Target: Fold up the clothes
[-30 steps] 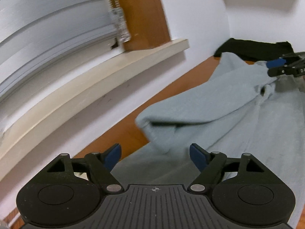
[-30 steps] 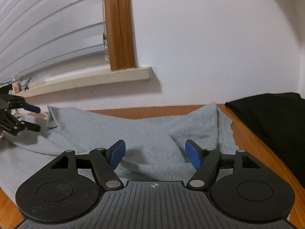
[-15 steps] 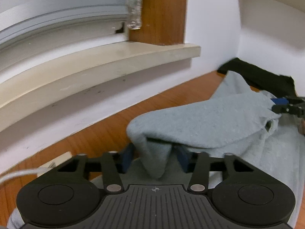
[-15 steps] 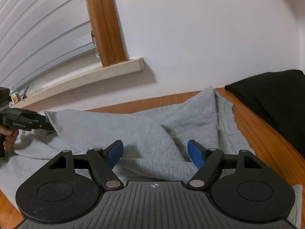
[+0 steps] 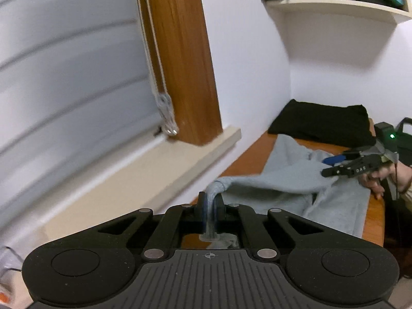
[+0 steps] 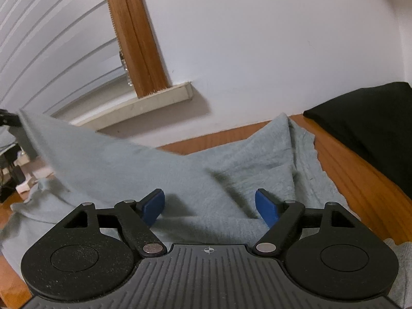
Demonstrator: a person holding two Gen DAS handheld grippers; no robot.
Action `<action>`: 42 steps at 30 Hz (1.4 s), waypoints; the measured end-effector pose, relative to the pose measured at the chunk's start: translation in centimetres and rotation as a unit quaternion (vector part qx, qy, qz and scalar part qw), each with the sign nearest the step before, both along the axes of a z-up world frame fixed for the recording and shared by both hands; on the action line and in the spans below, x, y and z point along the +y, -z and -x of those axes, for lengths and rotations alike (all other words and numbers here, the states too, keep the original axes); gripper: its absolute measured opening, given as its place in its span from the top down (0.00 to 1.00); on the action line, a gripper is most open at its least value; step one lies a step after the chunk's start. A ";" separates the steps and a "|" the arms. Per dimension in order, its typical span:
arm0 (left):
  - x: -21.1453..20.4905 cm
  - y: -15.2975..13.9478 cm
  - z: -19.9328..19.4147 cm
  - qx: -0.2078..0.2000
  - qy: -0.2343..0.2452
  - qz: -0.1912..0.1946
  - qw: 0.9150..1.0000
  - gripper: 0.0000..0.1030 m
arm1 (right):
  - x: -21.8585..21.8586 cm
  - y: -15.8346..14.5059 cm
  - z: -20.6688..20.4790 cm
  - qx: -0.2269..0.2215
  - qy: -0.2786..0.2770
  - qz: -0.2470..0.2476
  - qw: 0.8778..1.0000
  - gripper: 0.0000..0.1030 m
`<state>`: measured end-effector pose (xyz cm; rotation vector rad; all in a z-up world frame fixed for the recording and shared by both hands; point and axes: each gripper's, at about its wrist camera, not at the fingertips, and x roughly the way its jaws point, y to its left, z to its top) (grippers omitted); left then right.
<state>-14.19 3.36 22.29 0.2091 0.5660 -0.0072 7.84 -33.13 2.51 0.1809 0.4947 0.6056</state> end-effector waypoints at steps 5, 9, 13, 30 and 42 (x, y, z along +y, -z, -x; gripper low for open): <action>0.0 0.1 -0.2 0.024 -0.008 -0.009 1.000 0.95 | -0.2 -0.1 0.2 -0.004 0.004 -0.009 1.000 0.22; 0.9 3.1 -1.8 0.047 -0.024 -0.003 0.999 0.95 | -0.5 -0.2 0.4 -0.010 0.005 -0.018 1.000 0.22; 2.0 4.9 -2.0 0.048 -0.034 0.006 0.998 0.95 | -0.6 -0.5 1.1 -0.031 0.008 -0.017 0.999 0.22; 1.2 2.0 -2.0 0.006 -0.041 0.005 0.999 0.95 | 0.8 -2.4 5.0 -0.092 -0.118 0.210 0.966 0.56; -2.6 -2.9 -3.3 -0.050 -0.025 -0.025 0.998 0.95 | -1.7 -3.8 0.8 -0.055 -0.059 0.135 0.988 0.98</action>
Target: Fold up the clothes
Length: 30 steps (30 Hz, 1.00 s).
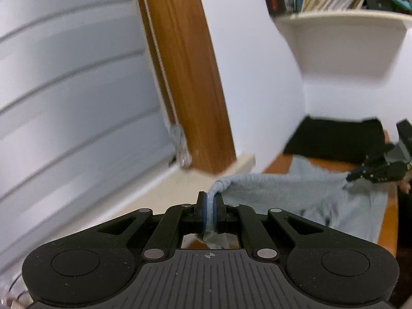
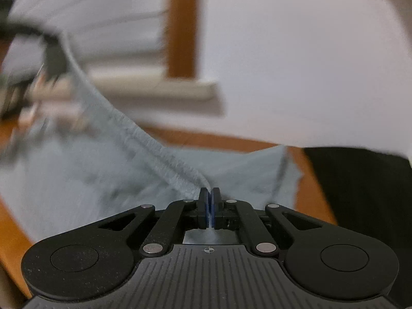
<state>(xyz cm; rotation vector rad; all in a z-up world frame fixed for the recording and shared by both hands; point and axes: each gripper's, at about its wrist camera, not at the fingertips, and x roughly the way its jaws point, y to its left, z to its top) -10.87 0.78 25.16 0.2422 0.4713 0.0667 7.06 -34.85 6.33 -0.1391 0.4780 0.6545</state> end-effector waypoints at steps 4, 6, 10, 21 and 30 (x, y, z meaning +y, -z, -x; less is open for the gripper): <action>-2.8 -0.5 -2.3 -0.019 0.017 -0.020 0.999 0.95 | -1.7 0.9 -1.1 0.029 0.039 -0.018 0.999 0.98; -3.9 -0.4 -3.1 -0.020 0.026 -0.026 0.999 0.95 | -2.1 1.4 -1.1 0.032 0.053 -0.015 0.998 0.98; -4.6 0.2 -4.2 -0.011 0.035 -0.025 0.999 0.95 | -2.7 2.1 -1.2 0.030 0.080 -0.015 0.996 0.97; -0.9 4.3 -5.9 0.039 -0.010 0.006 0.999 0.95 | 0.8 0.2 3.3 -0.023 0.059 -0.048 0.997 0.82; 3.9 6.2 -6.6 0.013 -0.069 0.071 0.995 0.95 | 7.5 1.1 5.1 0.007 -0.036 -0.022 0.999 0.82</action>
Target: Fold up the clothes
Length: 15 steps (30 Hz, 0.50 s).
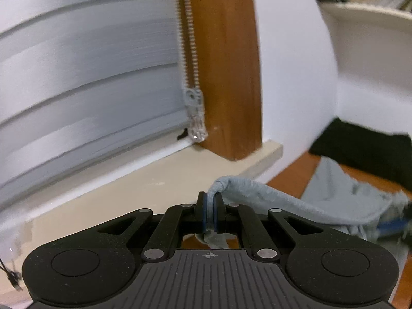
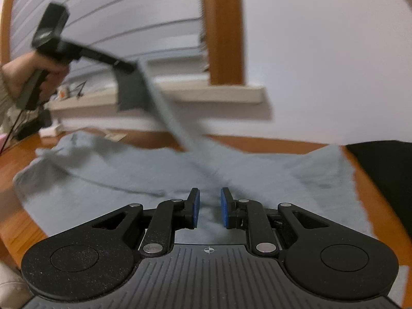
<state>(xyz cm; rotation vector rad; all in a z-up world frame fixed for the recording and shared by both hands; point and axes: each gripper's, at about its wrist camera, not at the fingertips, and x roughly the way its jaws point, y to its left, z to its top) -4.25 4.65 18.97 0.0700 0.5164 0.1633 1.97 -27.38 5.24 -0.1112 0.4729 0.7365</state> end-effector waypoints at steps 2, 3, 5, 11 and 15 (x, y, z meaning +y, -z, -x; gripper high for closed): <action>0.2 0.3 -0.3 -0.008 -0.002 0.006 1.000 0.95 | 1.0 0.5 -0.3 0.008 -0.003 0.006 1.000 0.80; 0.2 0.4 -0.3 -0.013 -0.007 0.004 1.000 0.95 | 1.0 0.7 -0.7 0.013 0.008 0.004 1.000 0.76; 0.2 0.4 -0.4 -0.025 -0.014 0.004 1.000 0.95 | 0.9 0.9 -1.5 0.024 0.035 -0.005 0.999 0.61; -0.5 0.2 -0.5 -0.013 -0.008 0.004 1.000 0.95 | 1.1 1.6 -3.7 0.049 0.082 -0.007 0.995 0.48; -0.6 0.5 -0.5 -0.010 -0.009 0.008 1.000 0.95 | 1.6 1.5 -4.3 0.067 0.082 -0.025 0.994 0.48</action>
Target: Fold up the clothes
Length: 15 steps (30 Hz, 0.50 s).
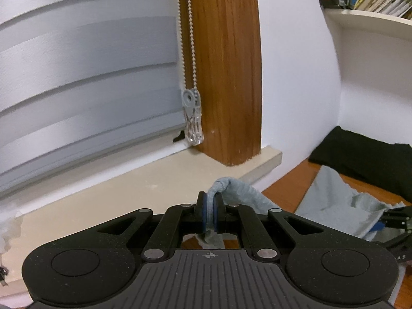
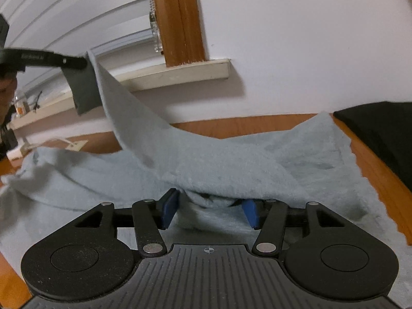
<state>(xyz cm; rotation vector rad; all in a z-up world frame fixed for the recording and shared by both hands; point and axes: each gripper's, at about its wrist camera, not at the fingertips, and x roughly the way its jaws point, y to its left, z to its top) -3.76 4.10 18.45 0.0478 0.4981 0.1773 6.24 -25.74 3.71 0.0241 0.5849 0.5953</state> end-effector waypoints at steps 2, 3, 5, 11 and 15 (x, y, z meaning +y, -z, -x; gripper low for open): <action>0.1 0.1 0.1 0.000 -0.001 0.002 1.000 0.95 | -0.3 0.0 -0.3 0.014 0.002 -0.024 1.000 0.48; 0.1 0.0 0.1 -0.001 -0.001 0.001 1.000 0.95 | -0.4 0.0 -0.4 0.021 0.003 -0.037 0.999 0.48; 0.1 -0.2 0.2 -0.005 -0.002 0.001 1.000 0.95 | -1.2 0.0 -0.6 0.029 0.020 -0.060 0.998 0.48; -0.2 -1.5 0.5 -0.025 -0.006 0.006 1.000 0.95 | -0.7 0.4 -1.1 0.018 0.038 -0.027 0.999 0.60; -0.8 -2.7 0.7 -0.028 -0.003 0.000 1.000 0.95 | 0.9 0.3 -0.2 -0.006 0.008 0.014 1.000 0.86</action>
